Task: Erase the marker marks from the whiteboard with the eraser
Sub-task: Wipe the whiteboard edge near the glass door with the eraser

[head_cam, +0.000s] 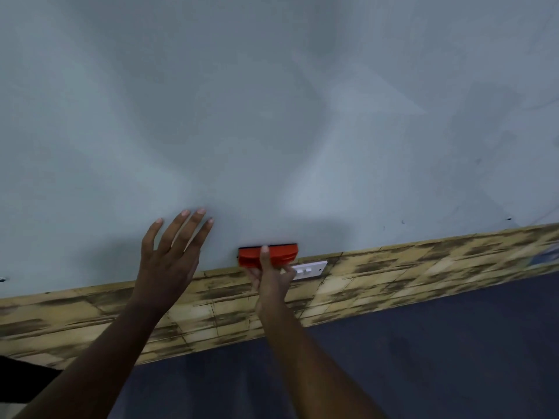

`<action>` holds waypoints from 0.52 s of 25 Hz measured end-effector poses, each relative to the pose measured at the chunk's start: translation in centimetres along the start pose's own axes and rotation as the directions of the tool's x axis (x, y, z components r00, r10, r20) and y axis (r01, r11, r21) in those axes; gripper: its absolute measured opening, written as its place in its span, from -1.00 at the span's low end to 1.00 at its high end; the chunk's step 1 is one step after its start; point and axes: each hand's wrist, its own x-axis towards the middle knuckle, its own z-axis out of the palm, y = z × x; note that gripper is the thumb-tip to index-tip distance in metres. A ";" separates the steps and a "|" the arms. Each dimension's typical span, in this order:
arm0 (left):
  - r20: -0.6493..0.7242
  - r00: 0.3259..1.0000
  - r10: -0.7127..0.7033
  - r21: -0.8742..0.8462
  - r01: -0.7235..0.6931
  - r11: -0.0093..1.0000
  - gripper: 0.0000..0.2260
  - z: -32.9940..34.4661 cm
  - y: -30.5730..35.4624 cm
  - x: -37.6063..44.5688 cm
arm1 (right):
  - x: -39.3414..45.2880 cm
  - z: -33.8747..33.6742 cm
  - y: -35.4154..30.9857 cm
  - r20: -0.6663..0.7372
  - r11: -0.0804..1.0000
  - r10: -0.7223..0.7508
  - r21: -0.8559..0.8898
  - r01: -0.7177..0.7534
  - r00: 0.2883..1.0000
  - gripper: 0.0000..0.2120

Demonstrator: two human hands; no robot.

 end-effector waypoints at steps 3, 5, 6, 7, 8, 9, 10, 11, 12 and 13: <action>-0.035 0.999 -0.001 -0.033 0.000 0.999 -0.38 -1.0 -0.8 1.1 | -1.2 0.9 -5.9 -0.078 0.978 -0.202 0.027 0.205 0.976 -0.42; -0.072 0.997 -0.018 -0.044 0.015 0.999 -0.45 -2.0 -1.6 2.1 | -1.8 1.0 -10.2 -0.099 0.937 -0.348 -0.003 0.349 0.932 -0.43; -0.093 0.995 -0.031 -0.052 0.027 0.998 -0.47 -2.5 -2.0 2.6 | -2.1 1.0 -11.9 -0.097 0.919 -0.393 -0.030 0.392 0.914 -0.43; -0.110 0.993 -0.042 -0.062 0.035 0.997 -0.49 -2.9 -2.5 3.1 | -2.2 1.0 -13.0 -0.093 0.914 -0.405 -0.052 0.401 0.910 -0.42; -0.116 0.992 -0.052 -0.073 0.044 0.996 -0.50 -3.4 -3.0 3.3 | -2.0 0.9 -13.2 -0.090 0.919 -0.393 -0.050 0.390 0.915 -0.42; -0.116 0.992 -0.059 -0.078 0.051 0.996 -0.50 -3.8 -3.6 3.5 | -1.6 0.7 -12.6 -0.101 0.931 -0.365 -0.031 0.364 0.925 -0.42; -0.110 0.992 -0.064 -0.071 0.056 0.996 -0.49 -4.1 -4.0 3.6 | -1.0 0.2 -11.4 -0.123 0.946 -0.322 -0.001 0.324 0.939 -0.42; -0.095 0.993 -0.069 -0.065 0.063 0.996 -0.48 -4.2 -4.1 3.5 | -0.4 -0.5 -9.8 -0.149 0.963 -0.262 0.026 0.268 0.954 -0.43; -0.067 0.995 -0.074 -0.061 0.069 0.996 -0.46 -4.2 -3.8 3.3 | 0.3 -1.1 -8.2 -0.154 0.979 -0.196 0.034 0.203 0.968 -0.45; -0.020 0.997 -0.073 -0.060 0.071 0.996 -0.43 -4.1 -3.4 2.6 | 0.7 -1.7 -6.4 -0.129 0.991 -0.131 0.016 0.135 0.983 -0.47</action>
